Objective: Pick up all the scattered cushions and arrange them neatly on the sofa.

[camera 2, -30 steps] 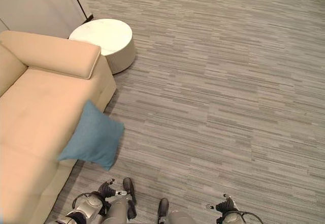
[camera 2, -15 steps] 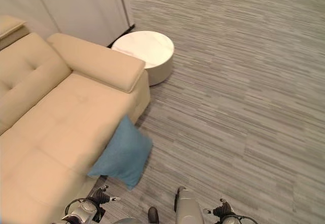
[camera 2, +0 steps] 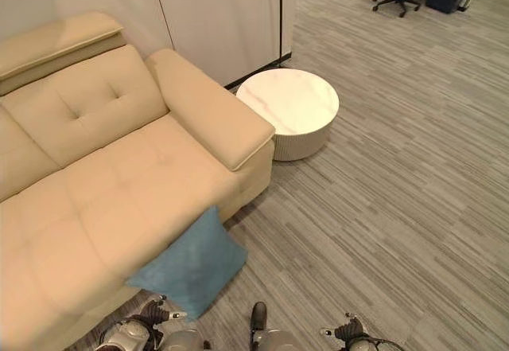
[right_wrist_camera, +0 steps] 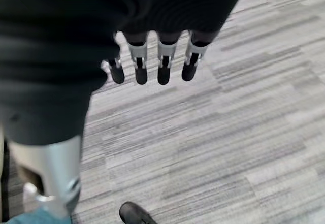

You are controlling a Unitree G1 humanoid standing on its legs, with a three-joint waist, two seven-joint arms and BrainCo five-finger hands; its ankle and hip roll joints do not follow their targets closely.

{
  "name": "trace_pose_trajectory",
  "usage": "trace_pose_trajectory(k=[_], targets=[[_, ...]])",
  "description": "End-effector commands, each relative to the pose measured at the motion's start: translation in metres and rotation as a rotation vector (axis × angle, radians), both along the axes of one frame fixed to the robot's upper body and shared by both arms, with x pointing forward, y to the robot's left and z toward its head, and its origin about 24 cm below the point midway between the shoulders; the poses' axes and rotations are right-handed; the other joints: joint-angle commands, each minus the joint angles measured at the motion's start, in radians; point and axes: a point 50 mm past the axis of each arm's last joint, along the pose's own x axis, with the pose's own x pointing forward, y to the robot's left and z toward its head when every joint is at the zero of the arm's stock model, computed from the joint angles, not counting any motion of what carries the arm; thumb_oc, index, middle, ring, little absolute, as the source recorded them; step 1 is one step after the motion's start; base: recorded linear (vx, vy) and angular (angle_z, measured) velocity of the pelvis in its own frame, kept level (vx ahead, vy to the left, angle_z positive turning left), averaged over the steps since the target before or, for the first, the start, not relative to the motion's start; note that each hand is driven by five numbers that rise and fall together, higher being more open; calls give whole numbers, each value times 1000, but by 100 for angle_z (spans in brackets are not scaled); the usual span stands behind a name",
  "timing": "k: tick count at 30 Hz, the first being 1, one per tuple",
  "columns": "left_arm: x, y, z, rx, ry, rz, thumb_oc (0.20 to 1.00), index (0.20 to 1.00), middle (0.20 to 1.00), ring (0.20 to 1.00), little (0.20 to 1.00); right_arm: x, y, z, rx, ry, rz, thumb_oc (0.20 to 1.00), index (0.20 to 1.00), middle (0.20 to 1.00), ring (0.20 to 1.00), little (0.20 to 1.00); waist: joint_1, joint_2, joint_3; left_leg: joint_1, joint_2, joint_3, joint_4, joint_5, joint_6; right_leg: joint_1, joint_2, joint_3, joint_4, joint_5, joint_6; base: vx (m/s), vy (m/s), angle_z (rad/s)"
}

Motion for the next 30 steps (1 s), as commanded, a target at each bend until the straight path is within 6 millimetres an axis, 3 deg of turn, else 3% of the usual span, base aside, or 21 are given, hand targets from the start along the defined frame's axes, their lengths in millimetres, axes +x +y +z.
trace_pose_trajectory(k=[1, 3, 4, 10, 11, 12, 13, 14, 15, 17, 19, 23, 30], targets=[[0, -3, 0, 14, 3, -37, 1000, 1000, 1000, 1000, 1000, -11, -26, 6, -64, 6, -57, 1000, 1000, 1000, 1000, 1000, -24, 19, 1, -37, -1, 102, -102, 61, 55, 12, -72, 20, 141, -180, 158, 71, -23, 92], [-1, -2, -1, 16, 11, -44, 1000, 1000, 1000, 1000, 1000, -11, -26, 7, -66, 6, -58, 1000, 1000, 1000, 1000, 1000, -29, 25, -3, -39, 7, 137, -129, 65, 41, 30, -68, -2, 144, -202, 163, 128, 7, 99], [-5, 0, -2, 20, 24, -40, 1000, 1000, 1000, 1000, 1000, -11, -25, 6, -64, 9, -51, 1000, 1000, 1000, 1000, 1000, -26, 25, -1, -38, 4, 150, -153, 95, 48, 38, -71, -32, 149, -196, 159, 129, 36, 54], [-24, 7, -7, 31, 81, -12, 1000, 1000, 1000, 1000, 1000, -3, -21, 7, -68, 2, 10, 1000, 1000, 1000, 1000, 1000, 6, 28, -37, 32, -64, 86, -269, 82, 77, 60, -78, -47, 169, -215, 182, 132, 83, 20], [-26, 9, -7, 28, 85, 0, 1000, 1000, 1000, 1000, 1000, -2, -20, 7, -69, 7, 26, 1000, 1000, 1000, 1000, 1000, 17, 28, -44, 45, -78, 72, -285, 74, 91, 54, -91, -52, 199, -222, 191, 144, 232, 10], [-25, 12, -6, 31, 80, 16, 1000, 1000, 1000, 1000, 1000, 4, -18, 7, -66, 4, 53, 1000, 1000, 1000, 1000, 1000, 28, 35, -37, 69, -93, 45, -305, 61, 115, -2, -129, -57, 350, -218, 220, 111, 201, 9], [-25, 12, -6, 31, 80, 16, 1000, 1000, 1000, 1000, 1000, 4, -18, 7, -66, 3, 53, 1000, 1000, 1000, 1000, 1000, 28, 34, -38, 68, -94, 45, -305, 61, 116, -3, -130, -56, 352, -219, 220, 67, 184, 32], [-22, 16, -4, 45, 68, 6, 1000, 1000, 1000, 1000, 1000, 10, -15, 8, -58, -11, 68, 1000, 1000, 1000, 1000, 1000, 22, 38, -26, 72, -103, 13, -312, 62, 127, -66, -137, -14, 455, -190, 253, 41, 63, 60], [-19, 17, -3, 51, 56, -3, 1000, 1000, 1000, 1000, 1000, 12, -13, 8, -52, -20, 69, 1000, 1000, 1000, 1000, 1000, 9, 39, -16, 86, -112, -23, -320, 60, 131, -98, -111, 75, 468, -197, 251, 69, 33, 109], [-12, 17, 0, 56, 28, -21, 1000, 1000, 1000, 1000, 1000, 15, -14, 9, -51, -32, 63, 1000, 1000, 1000, 1000, 1000, -13, 43, -17, 78, -126, -80, -324, 67, 127, -136, -67, 216, 369, -175, 240, 70, -49, 102], [-5, 18, 2, 63, 14, -37, 1000, 1000, 1000, 1000, 1000, 13, -15, 9, -49, -31, 50, 1000, 1000, 1000, 1000, 1000, -23, 35, -17, 69, -143, -121, -316, 67, 124, -117, -56, 286, 293, -167, 236, 48, -107, 93], [-5, 19, 2, 59, 9, -14, 1000, 1000, 1000, 1000, 1000, 10, -18, 9, -62, -23, 46, 1000, 1000, 1000, 1000, 1000, -7, 27, -44, 59, -132, -155, -332, 86, 90, -34, -51, 223, 187, -166, 213, 35, -177, 84], [-10, 18, 0, 55, 24, -4, 1000, 1000, 1000, 1000, 1000, 4, -18, 7, -61, -2, 46, 1000, 1000, 1000, 1000, 1000, -6, 17, -49, 73, -109, -188, -331, 99, 62, 18, -37, 166, 161, -183, 187, 21, -125, 33]])
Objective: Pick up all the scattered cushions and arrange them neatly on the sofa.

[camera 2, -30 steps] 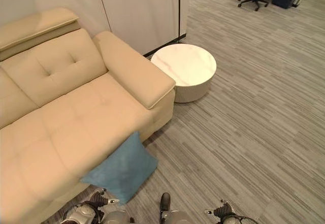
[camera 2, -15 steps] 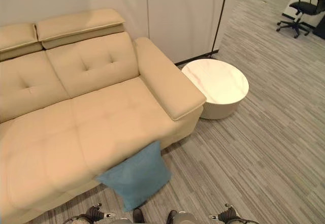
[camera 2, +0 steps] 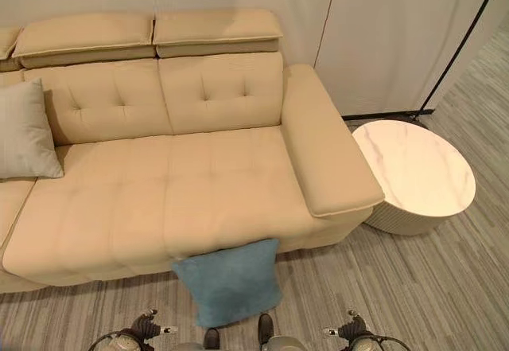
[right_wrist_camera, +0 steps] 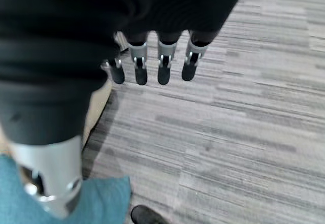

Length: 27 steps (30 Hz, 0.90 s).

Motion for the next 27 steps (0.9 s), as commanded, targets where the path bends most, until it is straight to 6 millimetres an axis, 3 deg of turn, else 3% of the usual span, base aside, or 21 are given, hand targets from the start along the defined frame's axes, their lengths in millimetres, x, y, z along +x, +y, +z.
trace_pose_trajectory(k=[1, 5, 8, 13, 18, 23, 27], targets=[[11, 5, 4, 21, -28, -8, 1000, 1000, 1000, 1000, 1000, -5, -9, 2, -31, 8, 5, 1000, 1000, 1000, 1000, 1000, -9, -41, -18, -79, -50, 53, 56, -19, -14, -18, -53, -7, 157, -188, 90, -13, -90, 14], [14, 4, 5, 16, -37, 0, 1000, 1000, 1000, 1000, 1000, -3, -10, 3, -36, 6, 8, 1000, 1000, 1000, 1000, 1000, -3, -47, -1, -105, -47, 44, 97, -22, -25, -13, -54, -30, 145, -189, 80, -45, -76, 18], [20, -1, 6, -15, -70, 42, 1000, 1000, 1000, 1000, 1000, -3, -14, 4, -46, -4, -9, 1000, 1000, 1000, 1000, 1000, 2, -57, 35, -181, -38, 87, 186, -24, -40, -11, -71, -70, 126, -184, 68, -85, -46, 31], [9, -1, 3, -23, -47, 81, 1000, 1000, 1000, 1000, 1000, -7, -12, 2, -34, 3, -20, 1000, 1000, 1000, 1000, 1000, -2, -54, 15, -148, -28, 119, 119, -25, -24, -1, -62, -79, 98, -175, 75, 90, 8, 45], [20, 4, 8, -8, -88, 79, 1000, 1000, 1000, 1000, 1000, 1, -5, 2, -26, -10, 5, 1000, 1000, 1000, 1000, 1000, -3, -63, 17, -145, -30, 131, 91, -27, -15, -31, -64, -65, 103, -173, 83, 72, 40, -4], [48, 13, 23, 19, -222, 123, 1000, 1000, 1000, 1000, 1000, 33, -2, 13, -26, -132, -1, 1000, 1000, 1000, 1000, 1000, 2, -65, 68, -230, -30, 134, 113, -29, -11, -140, -71, -55, 146, -166, 83, -73, 6, -9], [81, 15, 44, 5, -403, 199, 1000, 1000, 1000, 1000, 1000, 74, -3, 34, 14, -325, -82, 1000, 1000, 1000, 1000, 1000, 5, -49, 128, -360, -32, 132, 162, -18, -8, -303, -77, -49, 251, -163, 75, -194, 5, 2]])
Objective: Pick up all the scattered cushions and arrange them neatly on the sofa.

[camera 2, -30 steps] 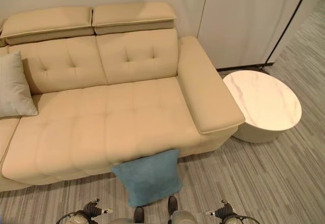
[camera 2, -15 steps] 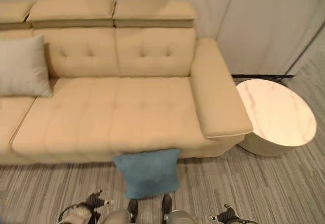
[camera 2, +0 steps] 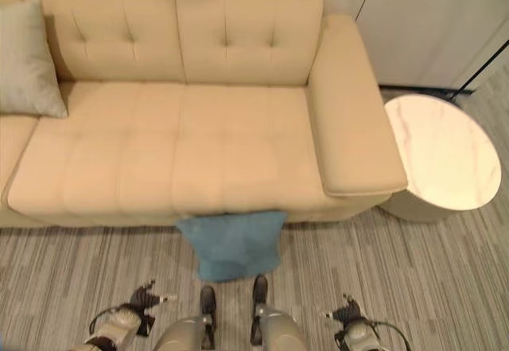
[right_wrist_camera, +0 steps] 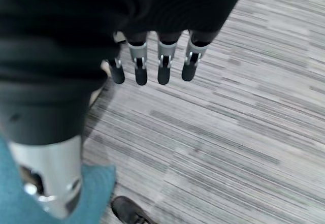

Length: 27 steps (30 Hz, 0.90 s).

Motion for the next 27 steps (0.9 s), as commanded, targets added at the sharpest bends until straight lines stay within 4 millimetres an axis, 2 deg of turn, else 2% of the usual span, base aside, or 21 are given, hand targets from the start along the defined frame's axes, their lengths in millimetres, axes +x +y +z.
trace_pose_trajectory(k=[1, 2, 3, 5, 6, 8, 10, 13, 15, 19, 27], targets=[[18, 6, 19, -24, -194, 130, 1000, 1000, 1000, 1000, 1000, 28, -12, 24, 9, -201, -77, 1000, 1000, 1000, 1000, 1000, 9, 0, 10, -144, -13, -16, 88, -37, -39, -88, -33, 32, 154, -161, 66, -252, -20, 7], [32, 5, 31, -23, -279, 152, 1000, 1000, 1000, 1000, 1000, 51, -10, 40, 2, -300, -64, 1000, 1000, 1000, 1000, 1000, 14, 8, 34, -230, -12, -13, 133, -36, -34, -181, -41, 26, 218, -169, 62, -238, -18, 10], [39, 3, 36, -35, -313, 161, 1000, 1000, 1000, 1000, 1000, 62, -8, 49, 6, -346, -56, 1000, 1000, 1000, 1000, 1000, 16, 12, 37, -269, -11, -12, 154, -35, -32, -224, -44, 27, 247, -173, 60, -185, -29, 8], [52, 1, 47, -42, -381, 192, 1000, 1000, 1000, 1000, 1000, 81, -4, 64, 1, -431, -46, 1000, 1000, 1000, 1000, 1000, 15, 13, 45, -352, -2, -12, 202, -37, -30, -314, -53, 30, 303, -180, 59, -93, -27, 2], [60, -3, 53, -52, -420, 198, 1000, 1000, 1000, 1000, 1000, 92, 0, 73, 1, -474, -33, 1000, 1000, 1000, 1000, 1000, 16, 13, 51, -383, 3, -17, 235, -71, -37, -343, -58, 38, 340, -214, 64, -62, -45, -3], [78, -11, 70, -70, -507, 212, 1000, 1000, 1000, 1000, 1000, 114, 7, 95, -8, -577, -17, 1000, 1000, 1000, 1000, 1000, 15, 11, 56, -510, 17, -20, 314, -79, -36, -465, -67, 41, 416, -223, 63, -98, -64, -2], [89, -15, 81, -86, -566, 222, 1000, 1000, 1000, 1000, 1000, 127, 11, 109, -6, -648, -10, 1000, 1000, 1000, 1000, 1000, 12, 11, 57, -592, 23, -28, 366, -85, -35, -549, -70, 42, 472, -230, 62, -104, -60, 2], [113, -22, 109, -89, -672, 182, 1000, 1000, 1000, 1000, 1000, 159, 32, 157, 10, -858, 61, 1000, 1000, 1000, 1000, 1000, -1, 10, 65, -744, 35, -30, 412, -79, -37, -710, -80, 57, 549, -237, 60, -90, -42, 6], [134, -23, 135, -68, -747, 155, 1000, 1000, 1000, 1000, 1000, 180, 49, 202, -20, -1033, 135, 1000, 1000, 1000, 1000, 1000, -18, 8, 73, -864, 44, -39, 446, -72, -40, -825, -81, 72, 587, -233, 61, -66, -4, 2], [150, -25, 160, -33, -827, 147, 1000, 1000, 1000, 1000, 1000, 189, 70, 229, -23, -1158, 158, 1000, 1000, 1000, 1000, 1000, -38, 13, 74, -979, 36, -42, 477, -70, -31, -938, -81, 73, 624, -230, 64, -38, 27, -4], [167, -26, 194, 23, -934, 149, 1000, 1000, 1000, 1000, 1000, 196, 87, 253, -53, -1260, 195, 1000, 1000, 1000, 1000, 1000, -50, 11, 74, -1137, 24, -43, 540, -77, -12, -1096, -81, 97, 687, -220, 76, -23, 36, -4]])
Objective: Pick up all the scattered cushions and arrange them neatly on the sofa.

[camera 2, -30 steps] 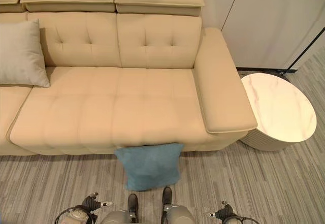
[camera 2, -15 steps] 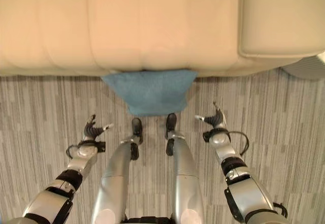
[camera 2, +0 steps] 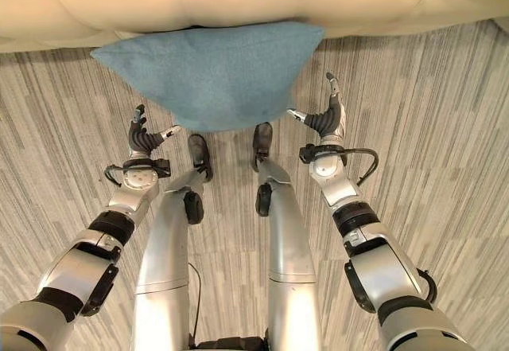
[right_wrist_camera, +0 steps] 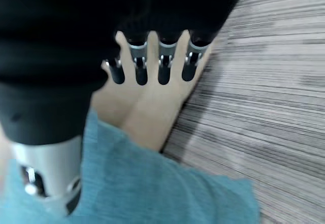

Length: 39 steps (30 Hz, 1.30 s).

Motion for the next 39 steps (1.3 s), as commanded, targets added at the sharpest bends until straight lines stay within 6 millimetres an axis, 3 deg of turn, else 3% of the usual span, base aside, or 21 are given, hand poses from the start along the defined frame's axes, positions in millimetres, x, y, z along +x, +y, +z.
trace_pose_trajectory(k=[1, 8, 10, 16, 20, 22, 25, 28, 29, 30, 31, 36, 39], targets=[[-17, 13, -27, 57, 48, 65, 1000, 1000, 1000, 1000, 1000, -13, 7, -22, -40, -7, 6, 1000, 1000, 1000, 1000, 1000, -13, 16, -140, -73, -2, -52, -77, 32, -38, -12, -21, 54, 60, -115, 120, 11, 33, 3], [-3, 18, 13, 151, -53, 70, 1000, 1000, 1000, 1000, 1000, -10, 9, 0, -31, -87, 12, 1000, 1000, 1000, 1000, 1000, -23, 17, -153, -166, -14, -51, -57, 34, -34, -104, -23, 73, 77, -104, 130, 17, 29, -1], [5, 18, 41, 184, -127, 59, 1000, 1000, 1000, 1000, 1000, -6, 12, 16, -45, -129, 25, 1000, 1000, 1000, 1000, 1000, -26, 21, -157, -190, -18, -50, -56, 35, -31, -132, -20, 83, 83, -101, 136, 38, 55, -1], [13, 9, 95, 257, -279, -28, 1000, 1000, 1000, 1000, 1000, -1, 25, 51, -117, -220, 103, 1000, 1000, 1000, 1000, 1000, -27, 25, -161, -232, -21, -49, -40, 34, -28, -173, -18, 93, 101, -98, 144, 25, 25, -2], [17, -22, 126, 266, -384, -115, 1000, 1000, 1000, 1000, 1000, 1, 52, 78, -245, -284, 200, 1000, 1000, 1000, 1000, 1000, -22, 30, -165, -256, -22, -50, -27, 33, -27, -196, -14, 97, 109, -97, 147, 34, -5, -3], [18, -55, 134, 212, -429, -193, 1000, 1000, 1000, 1000, 1000, -1, 80, 91, -269, -323, 272, 1000, 1000, 1000, 1000, 1000, -17, 32, -169, -264, -25, -47, -19, 31, -25, -206, -9, 99, 114, -98, 147, 36, -26, 1], [13, -104, 142, -38, -494, -276, 1000, 1000, 1000, 1000, 1000, -10, 124, 118, -160, -428, 359, 1000, 1000, 1000, 1000, 1000, -7, 37, -184, -262, -31, -49, -17, 25, -19, -208, 2, 102, 112, -95, 144, 14, -43, 0], [6, -121, 149, -152, -535, -331, 1000, 1000, 1000, 1000, 1000, -19, 138, 133, -98, -490, 398, 1000, 1000, 1000, 1000, 1000, -4, 42, -195, -259, -33, -50, -20, 27, -20, -207, 6, 100, 112, -95, 141, 4, -37, -1], [4, -124, 150, -171, -544, -342, 918, 918, 918, 918, 918, -21, 140, 136, -81, -504, 409, 586, 586, 586, 586, 586, -2, 44, -200, -256, -34, -52, -21, 27, -20, -207, 8, 99, 113, -96, 141, 0, -39, 1], [2, -127, 152, -203, -553, -357, 564, 564, 564, 564, 564, -24, 142, 139, -55, -519, 419, 200, 200, 200, 200, 200, -1, 45, -205, -253, -34, -53, -24, 29, -20, -205, 9, 99, 113, -97, 140, 1, -58, 1], [-2, -132, 156, -258, -584, -378, 200, 200, 200, 200, 200, -28, 144, 144, -23, -550, 439, 200, 200, 200, 200, 200, 0, 47, -216, -244, -37, -53, -29, 32, -22, -198, 13, 96, 117, -100, 138, -7, -58, 2], [-12, -126, 161, -334, -651, -388, 200, 200, 200, 200, 200, -34, 132, 146, -2, -594, 437, 200, 200, 200, 200, 200, 8, 55, -246, -185, -38, -56, -66, 39, -28, -152, 21, 92, 113, -105, 133, -11, -13, 1], [-21, -112, 157, -339, -695, -374, 200, 200, 200, 200, 200, -37, 115, 132, 7, -581, 428, 200, 200, 200, 200, 200, 11, 56, -252, -60, -24, -56, -142, 47, -37, -36, 16, 74, 62, -100, 138, -45, 17, -7]])
